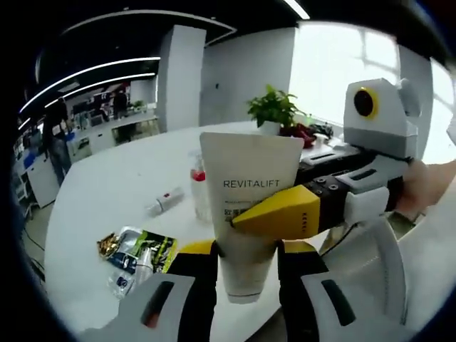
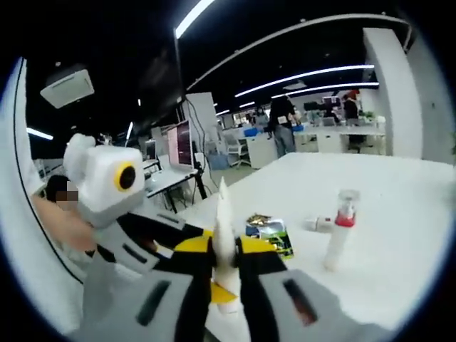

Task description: Arrange the skincare products in the storage area until every visible bottle or jar stands upright without overlapping.

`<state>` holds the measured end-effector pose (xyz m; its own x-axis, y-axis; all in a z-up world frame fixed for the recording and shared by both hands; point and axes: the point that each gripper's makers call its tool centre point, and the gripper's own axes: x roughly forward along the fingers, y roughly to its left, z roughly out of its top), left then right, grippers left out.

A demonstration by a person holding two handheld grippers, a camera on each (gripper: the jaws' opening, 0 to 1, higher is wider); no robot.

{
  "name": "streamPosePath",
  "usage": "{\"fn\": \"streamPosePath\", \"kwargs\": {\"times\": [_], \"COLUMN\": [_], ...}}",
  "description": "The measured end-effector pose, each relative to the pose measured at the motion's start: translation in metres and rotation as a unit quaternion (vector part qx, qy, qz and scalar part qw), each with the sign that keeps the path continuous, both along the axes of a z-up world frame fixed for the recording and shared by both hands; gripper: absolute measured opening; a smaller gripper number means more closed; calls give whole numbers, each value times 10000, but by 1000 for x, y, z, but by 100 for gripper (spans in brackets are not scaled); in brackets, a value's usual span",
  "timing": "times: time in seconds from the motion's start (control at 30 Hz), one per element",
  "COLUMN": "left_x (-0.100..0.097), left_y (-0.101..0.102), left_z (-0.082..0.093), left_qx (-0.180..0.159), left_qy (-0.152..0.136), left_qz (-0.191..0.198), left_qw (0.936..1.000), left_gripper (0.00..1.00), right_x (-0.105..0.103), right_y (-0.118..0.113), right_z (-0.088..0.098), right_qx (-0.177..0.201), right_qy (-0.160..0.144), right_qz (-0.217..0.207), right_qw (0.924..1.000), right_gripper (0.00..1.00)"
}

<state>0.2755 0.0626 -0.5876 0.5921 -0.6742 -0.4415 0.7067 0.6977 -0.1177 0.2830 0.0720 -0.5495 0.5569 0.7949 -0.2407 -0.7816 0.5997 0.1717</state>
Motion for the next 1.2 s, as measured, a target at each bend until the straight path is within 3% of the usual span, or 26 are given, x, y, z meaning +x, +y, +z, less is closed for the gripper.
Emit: {"fn": "streamPosePath", "kwargs": {"times": [0.1,0.17,0.33,0.37,0.5,0.57,0.67,0.77,0.9,1.0,1.07,1.2], "left_x": [-4,-9,-14,-17,-22,-22,-32,-36,-40,-40,-38,-30], "left_y": [-4,-8,-16,-19,-26,-29,-39,-42,-41,-40,-39,-36], "left_z": [0,1,5,6,8,11,14,12,10,10,10,6], "left_qx": [30,-39,130,108,138,119,118,326,457,528,563,597], "left_qy": [-22,120,-13,51,20,21,-24,-152,-155,-176,-201,-212], "left_qz": [-354,-684,-1427,-1629,-2085,-2156,-2623,-2943,-3243,-3328,-3358,-3251], "left_qw": [9994,9976,9897,9866,9779,9764,9649,9551,9447,9414,9400,9436], "left_gripper": [29,28,26,26,25,24,24,21,19,19,18,16], "right_x": [-2,-5,-9,-13,-20,-28,-34,-36,-40,-40,-40,-35], "right_y": [-3,-6,-14,-14,-16,-14,-16,-18,-19,-19,-18,-15], "right_z": [2,5,14,17,23,29,32,30,27,28,27,24], "right_qx": [-79,-61,125,136,121,277,244,125,40,60,52,-12], "right_qy": [-87,-120,-106,-136,-201,-169,-216,-220,-213,-207,-217,-231], "right_qz": [253,498,920,1194,1592,1891,2165,2341,2518,2579,2607,2506], "right_qw": [9996,9987,9956,9927,9870,9814,9757,9719,9675,9659,9652,9678], "right_gripper": [12,12,12,12,12,12,11,11,12,12,12,14]}}
